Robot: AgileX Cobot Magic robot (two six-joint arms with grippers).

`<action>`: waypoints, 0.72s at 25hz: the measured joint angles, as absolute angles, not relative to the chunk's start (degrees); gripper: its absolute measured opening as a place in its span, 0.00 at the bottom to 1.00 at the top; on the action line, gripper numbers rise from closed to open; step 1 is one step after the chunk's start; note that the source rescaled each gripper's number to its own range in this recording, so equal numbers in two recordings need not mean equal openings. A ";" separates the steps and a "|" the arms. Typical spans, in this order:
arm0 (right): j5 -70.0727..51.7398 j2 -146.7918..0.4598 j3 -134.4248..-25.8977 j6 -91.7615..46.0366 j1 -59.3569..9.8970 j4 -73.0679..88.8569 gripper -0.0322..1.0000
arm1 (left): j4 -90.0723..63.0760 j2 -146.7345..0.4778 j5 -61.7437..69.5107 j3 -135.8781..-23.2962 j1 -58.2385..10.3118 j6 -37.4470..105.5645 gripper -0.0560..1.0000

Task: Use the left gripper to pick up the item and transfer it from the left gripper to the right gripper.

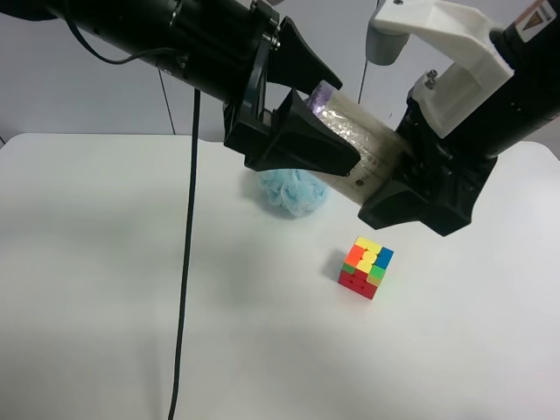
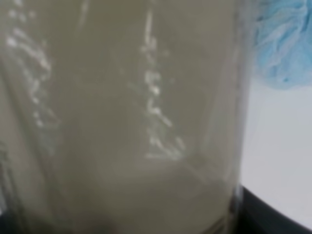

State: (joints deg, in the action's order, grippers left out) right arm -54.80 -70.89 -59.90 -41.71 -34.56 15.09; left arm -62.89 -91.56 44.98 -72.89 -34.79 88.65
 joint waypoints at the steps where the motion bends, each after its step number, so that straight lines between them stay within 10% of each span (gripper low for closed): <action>1: -55.06 -70.89 -59.90 -41.71 -34.56 15.20 0.03 | -62.88 -90.85 44.87 -72.89 -34.79 88.65 1.00; 18: -56.19 -70.89 -59.90 -41.82 -34.56 15.59 0.03 | -41.06 -72.79 46.15 -72.89 -34.79 59.18 1.00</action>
